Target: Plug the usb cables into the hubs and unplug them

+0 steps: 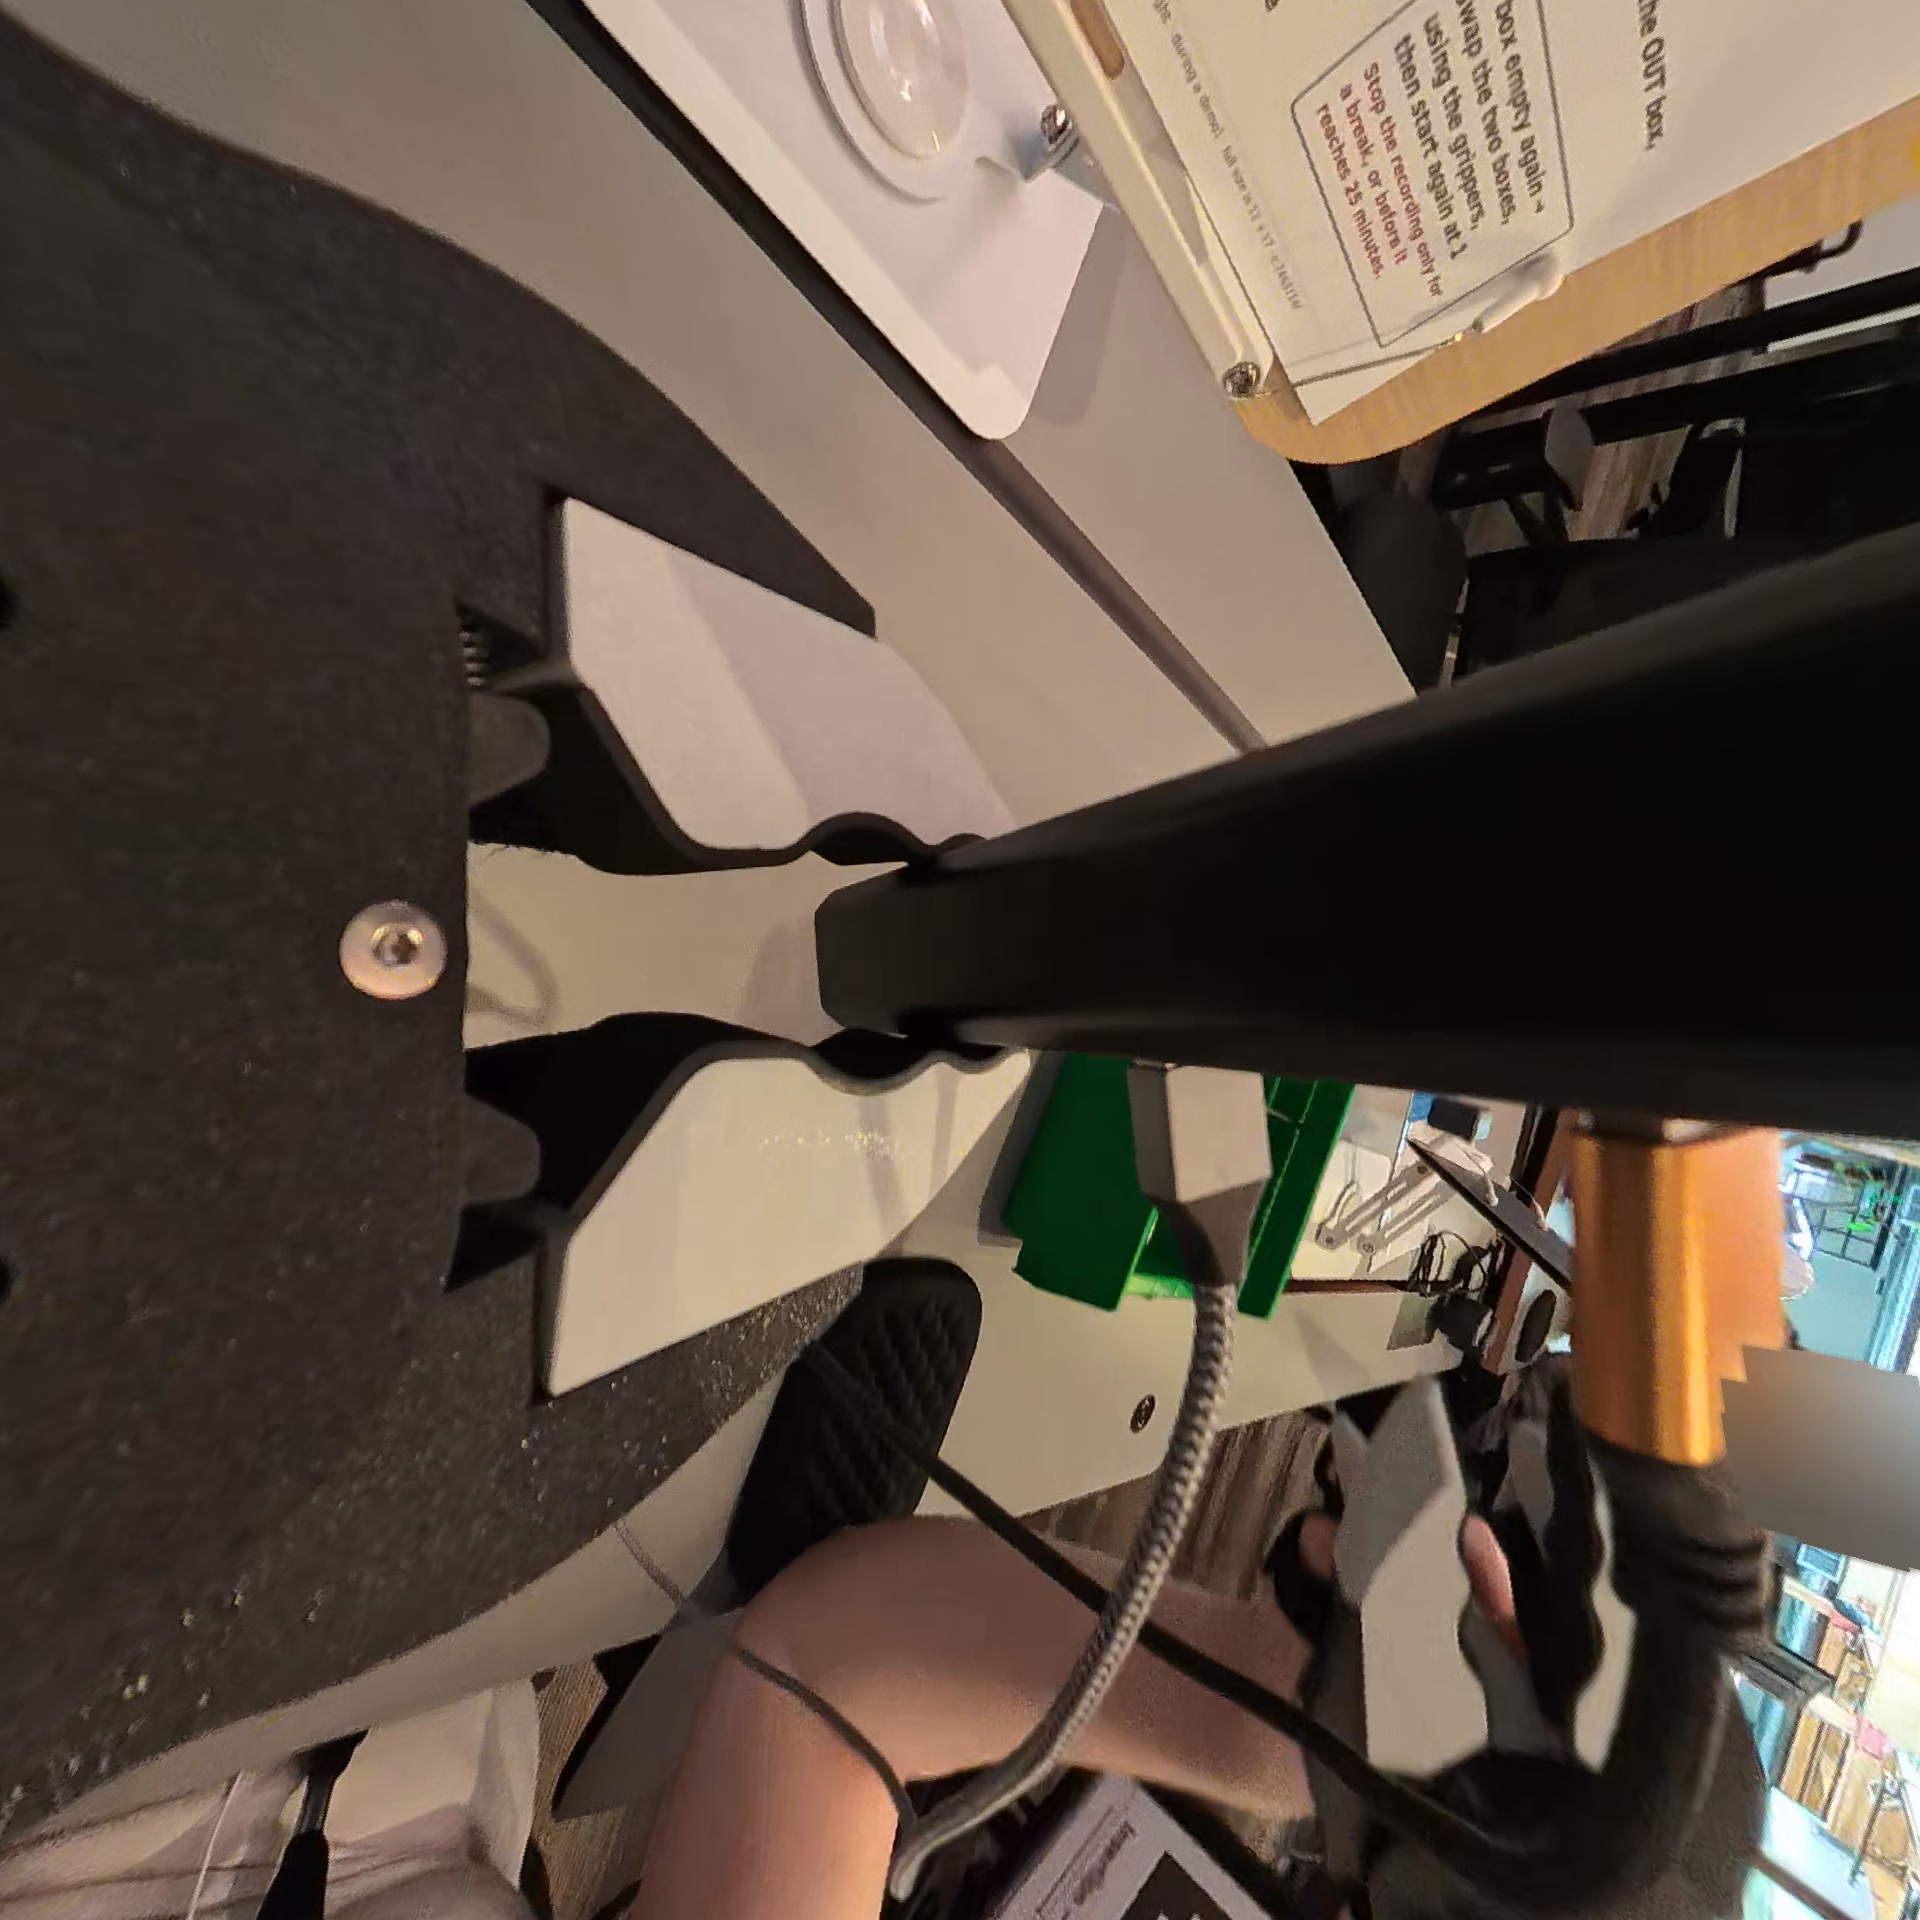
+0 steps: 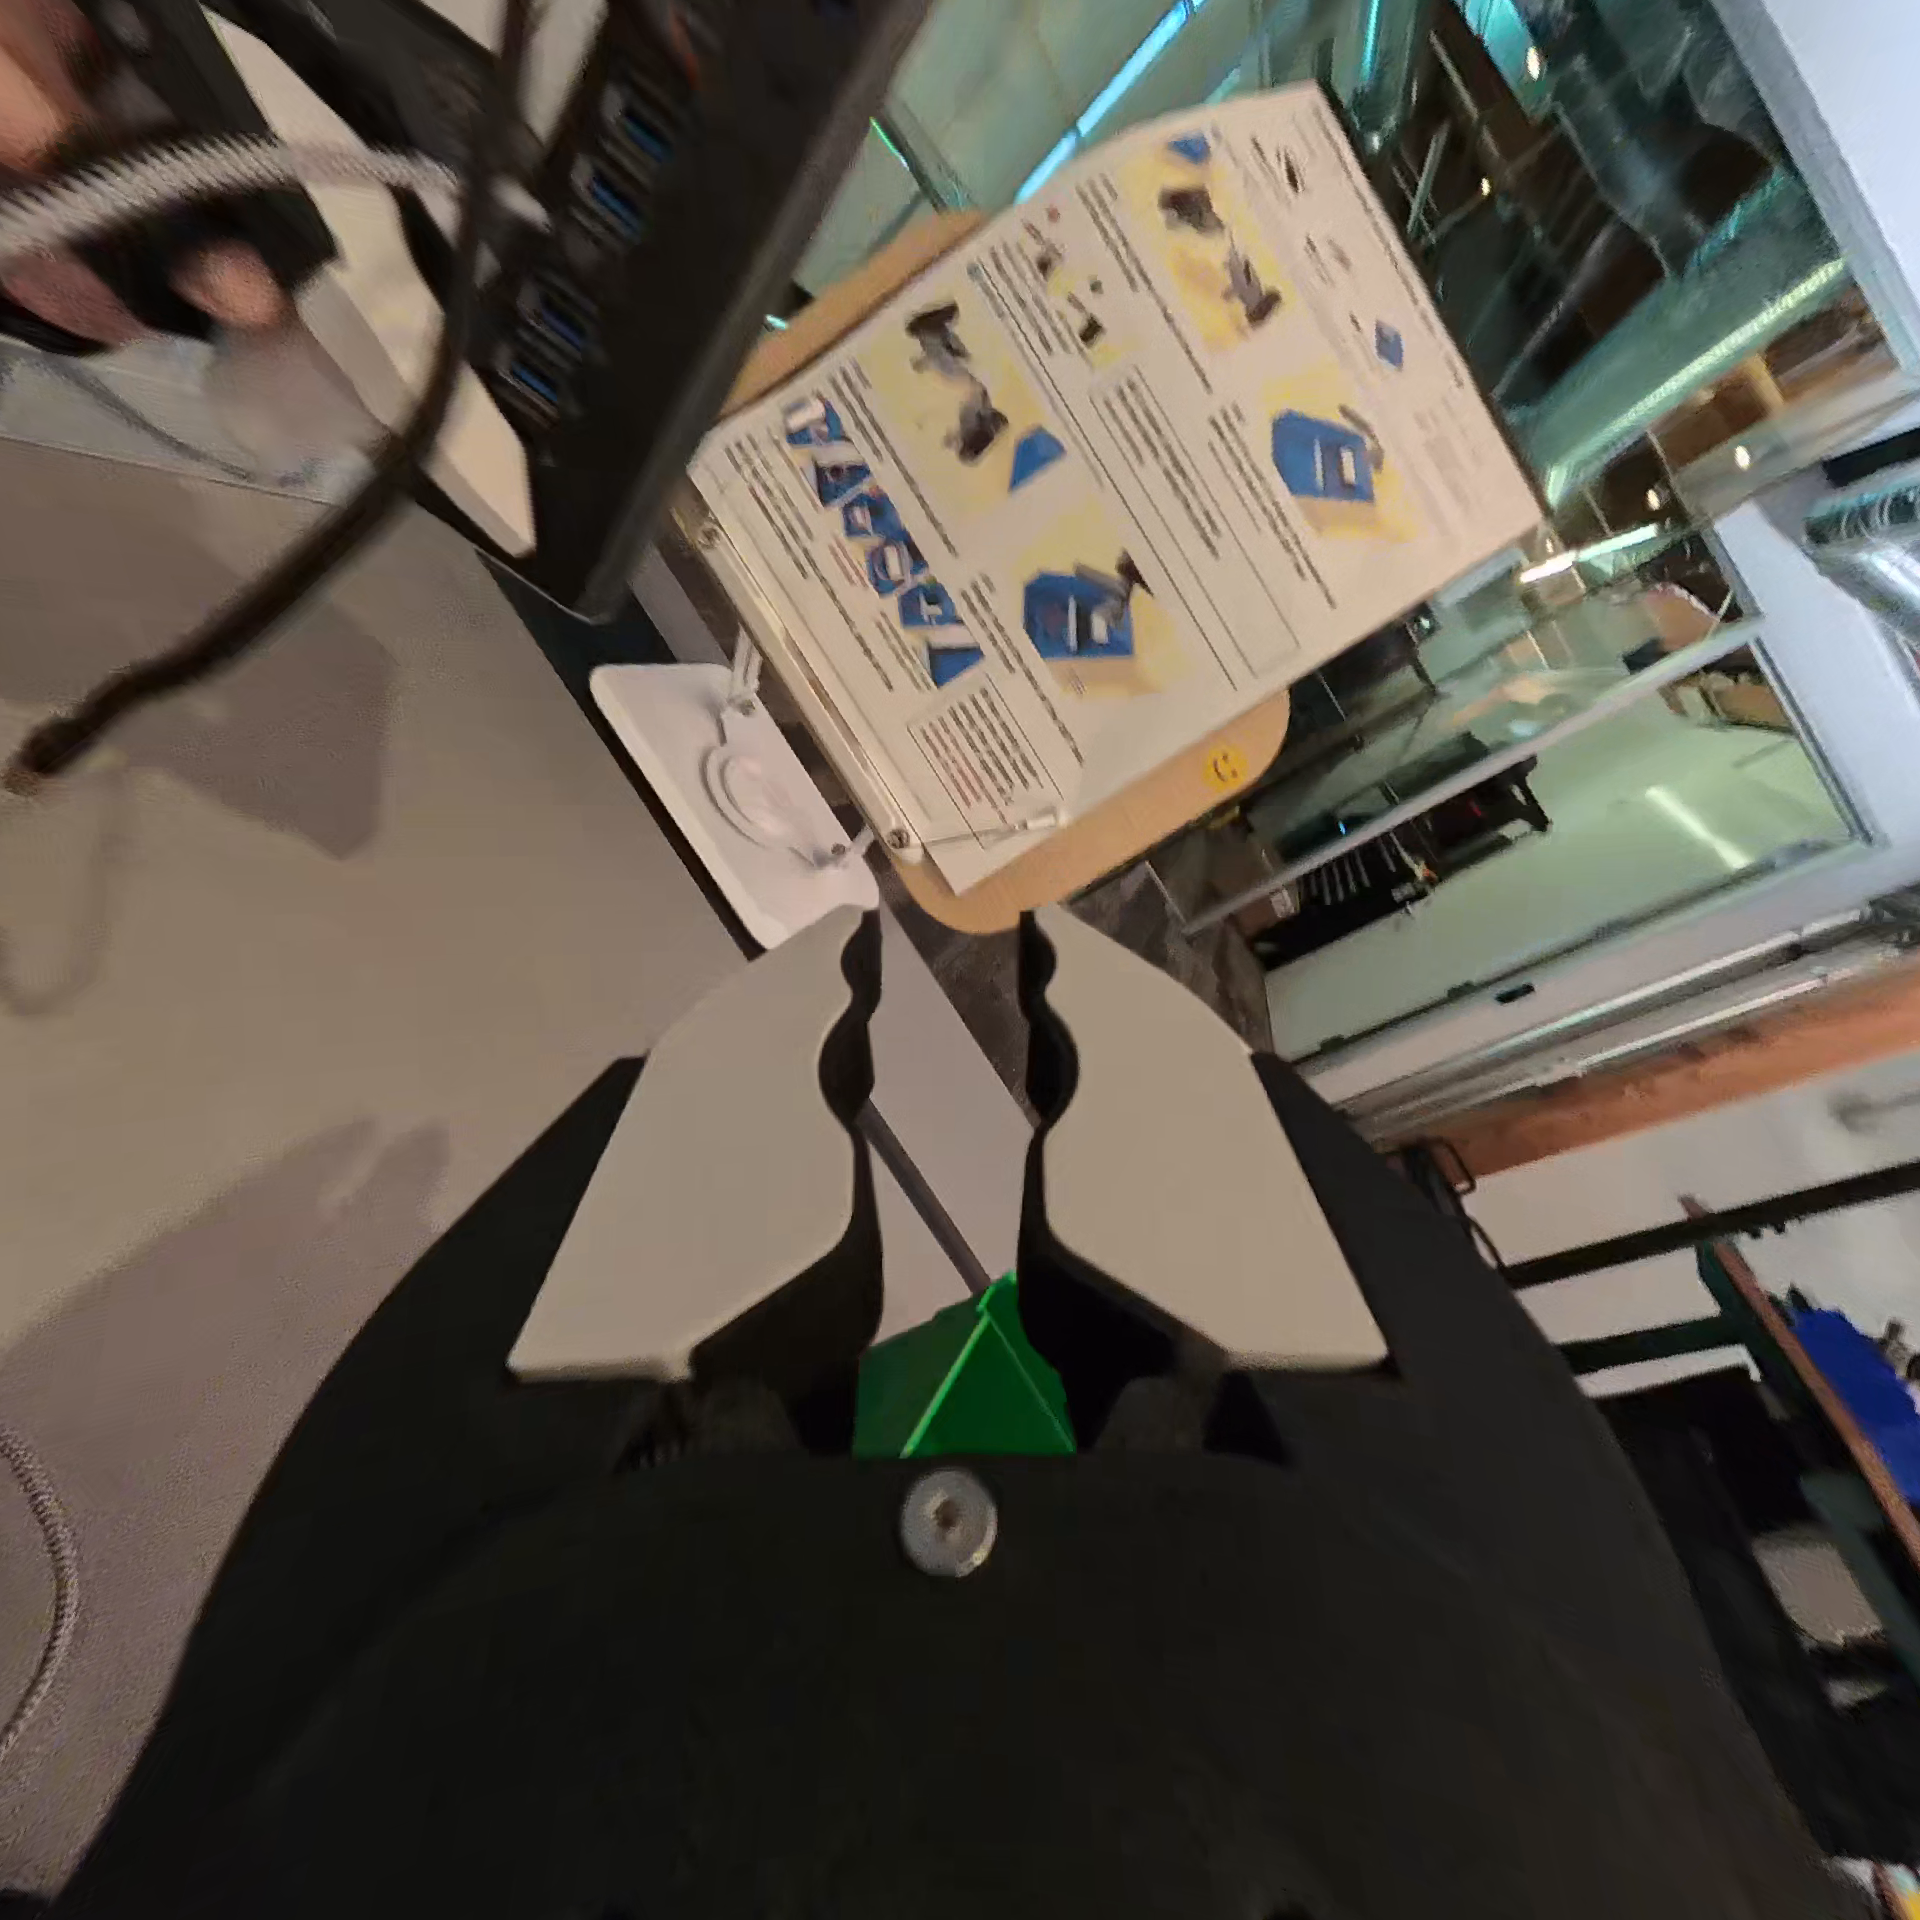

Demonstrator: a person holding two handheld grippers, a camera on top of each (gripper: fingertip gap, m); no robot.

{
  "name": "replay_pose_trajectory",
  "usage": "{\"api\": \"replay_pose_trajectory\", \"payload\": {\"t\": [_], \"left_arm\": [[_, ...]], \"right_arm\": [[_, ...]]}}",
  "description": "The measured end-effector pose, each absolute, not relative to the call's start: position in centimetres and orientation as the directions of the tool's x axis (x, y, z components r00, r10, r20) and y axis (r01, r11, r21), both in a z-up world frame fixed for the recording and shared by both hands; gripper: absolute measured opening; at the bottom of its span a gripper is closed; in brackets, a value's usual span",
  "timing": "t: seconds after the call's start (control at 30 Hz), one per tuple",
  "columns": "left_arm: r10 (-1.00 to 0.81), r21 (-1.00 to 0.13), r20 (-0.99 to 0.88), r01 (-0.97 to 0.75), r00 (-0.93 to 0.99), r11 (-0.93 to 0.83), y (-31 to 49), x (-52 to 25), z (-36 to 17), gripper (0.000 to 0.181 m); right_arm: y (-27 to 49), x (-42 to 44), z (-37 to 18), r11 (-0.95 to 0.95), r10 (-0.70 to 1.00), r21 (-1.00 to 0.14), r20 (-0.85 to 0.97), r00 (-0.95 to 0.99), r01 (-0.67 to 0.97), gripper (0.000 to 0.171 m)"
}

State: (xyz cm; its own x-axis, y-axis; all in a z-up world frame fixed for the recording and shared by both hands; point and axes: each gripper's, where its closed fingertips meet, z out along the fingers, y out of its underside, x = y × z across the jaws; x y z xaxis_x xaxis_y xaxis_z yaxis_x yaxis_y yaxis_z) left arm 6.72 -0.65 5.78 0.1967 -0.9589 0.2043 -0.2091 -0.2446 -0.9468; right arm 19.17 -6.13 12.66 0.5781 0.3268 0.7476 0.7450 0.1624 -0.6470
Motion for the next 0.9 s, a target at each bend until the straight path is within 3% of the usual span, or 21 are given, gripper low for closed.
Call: {"api": "replay_pose_trajectory", "payload": {"t": [0.03, 0.1, 0.2, 0.27, 0.33, 0.43, 0.53, 0.63, 0.73, 0.9], "left_arm": [[-0.960, -0.944, 0.215, -0.214, 0.178, -0.251, -1.1, 6.8, 5.9, 0.028], [-0.965, -0.942, 0.237, -0.219, 0.110, -0.256, -2.4, 7.5, 6.2, 0.028], [-0.963, -0.936, 0.270, -0.240, -0.024, -0.256, -5.2, 9.0, 6.4, 0.028], [-0.954, -0.929, 0.285, -0.272, -0.089, -0.252, -6.8, 9.9, 6.2, 0.028], [-0.950, -0.919, 0.287, -0.315, -0.122, -0.237, -8.0, 10.6, 5.6, 0.028], [-0.950, -0.913, 0.289, -0.330, -0.115, -0.238, -8.2, 11.2, 5.1, 0.028], [-0.955, -0.913, 0.283, -0.330, -0.085, -0.241, -7.3, 10.6, 5.0, 0.028], [-0.957, -0.912, 0.282, -0.329, -0.067, -0.246, -6.7, 9.7, 5.2, 0.028], [-0.957, -0.918, 0.285, -0.303, -0.060, -0.254, -6.2, 9.0, 5.8, 0.028], [-0.961, -0.928, 0.274, -0.272, -0.034, -0.255, -5.2, 7.1, 6.7, 0.028]], "right_arm": [[-5.8, 19.5, 12.6, 0.154, 0.331, -0.672, 0.726, 0.603, 0.725, 0.026], [-5.7, 17.8, 12.8, 0.226, 0.453, -0.793, 0.599, 0.660, 0.565, 0.027], [-6.0, 14.4, 13.0, 0.223, 0.741, -0.960, 0.278, 0.612, 0.166, 0.036], [-5.1, 13.6, 12.2, 0.103, 0.827, -0.995, 0.093, 0.554, 0.014, 0.042], [-5.1, 12.3, 11.0, -0.002, 0.888, -0.999, -0.017, 0.460, -0.032, 0.048], [-6.0, 11.2, 8.6, -0.034, 0.930, -0.993, 0.008, 0.368, 0.109, 0.050], [-6.9, 12.2, 6.6, 0.088, 0.935, -0.963, 0.168, 0.314, 0.253, 0.054], [-7.8, 12.9, 5.4, 0.143, 0.942, -0.948, 0.218, 0.255, 0.284, 0.058], [-9.1, 12.7, 3.9, 0.124, 0.972, -0.943, 0.177, 0.152, 0.309, 0.055], [-14.1, 12.0, -4.3, -0.017, 0.990, -0.841, -0.092, -0.111, 0.541, 0.051]]}}
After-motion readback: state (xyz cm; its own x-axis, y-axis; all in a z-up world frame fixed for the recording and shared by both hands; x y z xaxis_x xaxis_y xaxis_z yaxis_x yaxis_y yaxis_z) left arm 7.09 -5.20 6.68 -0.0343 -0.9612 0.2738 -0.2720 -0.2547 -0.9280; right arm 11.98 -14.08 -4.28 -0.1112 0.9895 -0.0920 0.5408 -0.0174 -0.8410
